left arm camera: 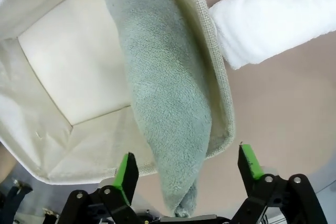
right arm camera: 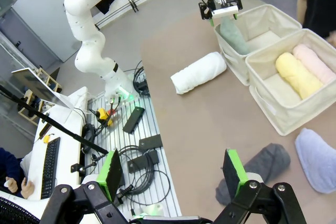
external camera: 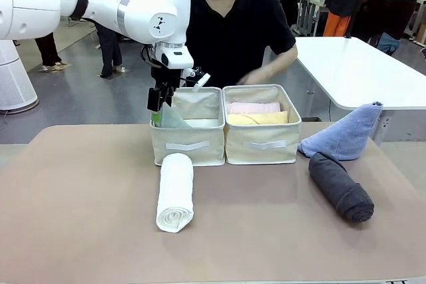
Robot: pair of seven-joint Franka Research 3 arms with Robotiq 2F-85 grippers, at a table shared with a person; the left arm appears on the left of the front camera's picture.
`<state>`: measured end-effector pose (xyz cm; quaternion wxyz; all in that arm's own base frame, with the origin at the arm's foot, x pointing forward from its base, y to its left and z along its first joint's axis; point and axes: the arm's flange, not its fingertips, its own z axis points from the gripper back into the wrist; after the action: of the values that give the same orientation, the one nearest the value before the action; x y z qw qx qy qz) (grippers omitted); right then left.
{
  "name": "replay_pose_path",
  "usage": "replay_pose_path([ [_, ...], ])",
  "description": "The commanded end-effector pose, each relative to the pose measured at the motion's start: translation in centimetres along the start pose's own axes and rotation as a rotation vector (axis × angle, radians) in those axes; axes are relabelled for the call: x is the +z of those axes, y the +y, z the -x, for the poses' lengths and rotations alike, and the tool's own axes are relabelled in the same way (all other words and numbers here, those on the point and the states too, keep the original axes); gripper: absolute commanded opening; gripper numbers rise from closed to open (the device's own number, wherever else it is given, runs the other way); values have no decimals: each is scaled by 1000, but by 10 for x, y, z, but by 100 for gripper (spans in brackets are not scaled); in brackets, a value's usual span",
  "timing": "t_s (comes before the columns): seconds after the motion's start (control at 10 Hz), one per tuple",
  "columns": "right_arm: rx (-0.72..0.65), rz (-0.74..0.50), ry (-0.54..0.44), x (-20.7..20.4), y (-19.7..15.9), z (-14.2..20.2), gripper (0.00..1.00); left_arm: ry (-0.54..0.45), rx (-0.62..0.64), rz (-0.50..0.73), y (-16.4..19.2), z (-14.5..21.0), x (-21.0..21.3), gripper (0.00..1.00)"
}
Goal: Sort the towels based on their folding style.
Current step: Pick up one triangle-folded towel and place it in the left Fabric basket.
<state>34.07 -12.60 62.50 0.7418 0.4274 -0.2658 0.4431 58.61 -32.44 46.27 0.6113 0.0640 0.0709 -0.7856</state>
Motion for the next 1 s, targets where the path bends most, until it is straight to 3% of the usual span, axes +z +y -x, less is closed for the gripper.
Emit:
replay_pose_path([
  [0.0,19,-16,-33,-1,-1,0,100,-24,26,21,1,2,3,100],
  [0.2,19,-16,-33,-1,-1,0,100,-79,66,43,-2,13,19,100],
  [0.3,19,-16,-33,-1,-1,0,100,-169,77,7,-18,38,56,100],
  [0.5,19,-16,-33,-1,-1,0,100,-302,185,-52,-96,146,138,100],
  [0.7,19,-16,-33,-1,-1,0,100,-431,301,-90,-184,236,155,100],
  [0.9,19,-16,-33,-1,-1,0,100,-547,402,-167,-273,295,161,100],
])
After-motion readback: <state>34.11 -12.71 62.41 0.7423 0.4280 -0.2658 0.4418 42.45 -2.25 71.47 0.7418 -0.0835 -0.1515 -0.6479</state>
